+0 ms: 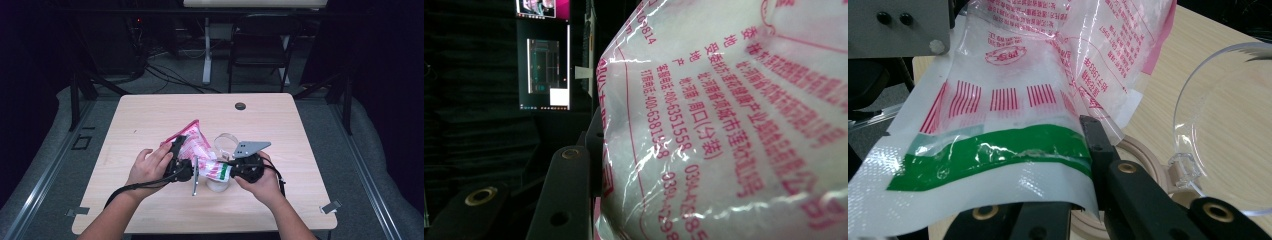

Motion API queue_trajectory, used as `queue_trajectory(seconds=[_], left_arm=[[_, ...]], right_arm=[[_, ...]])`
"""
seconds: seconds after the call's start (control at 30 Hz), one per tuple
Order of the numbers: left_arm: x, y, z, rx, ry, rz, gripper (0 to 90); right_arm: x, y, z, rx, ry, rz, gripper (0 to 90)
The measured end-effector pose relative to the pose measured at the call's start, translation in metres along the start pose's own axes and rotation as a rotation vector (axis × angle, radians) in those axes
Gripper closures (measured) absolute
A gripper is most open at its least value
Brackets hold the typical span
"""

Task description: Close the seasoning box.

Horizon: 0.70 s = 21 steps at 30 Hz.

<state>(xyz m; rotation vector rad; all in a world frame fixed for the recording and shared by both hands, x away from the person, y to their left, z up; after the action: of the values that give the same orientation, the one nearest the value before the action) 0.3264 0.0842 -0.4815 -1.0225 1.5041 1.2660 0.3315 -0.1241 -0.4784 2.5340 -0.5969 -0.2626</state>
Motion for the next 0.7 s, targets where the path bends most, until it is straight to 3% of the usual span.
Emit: queue_trajectory(seconds=[0.7], left_arm=[[-0.0033, 0.0009, -0.0017, 0.005, -0.015, -0.009, 60.8]], right_arm=[[0.0026, -0.0012, 0.0023, -0.003, -0.011, 0.006, 90.0]])
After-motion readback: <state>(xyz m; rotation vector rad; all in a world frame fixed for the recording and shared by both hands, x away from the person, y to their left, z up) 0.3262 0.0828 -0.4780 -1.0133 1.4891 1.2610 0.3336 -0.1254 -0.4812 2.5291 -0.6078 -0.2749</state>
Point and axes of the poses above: each handheld gripper's, and its own axes: y roughly backward along the jaws, z roughly out of its underside, x roughly to its right, the point moved 2 cm from there along -y, roughly forward along the jaws, and after that the axes turned 1 degree about -z, right-handed, at the moved point
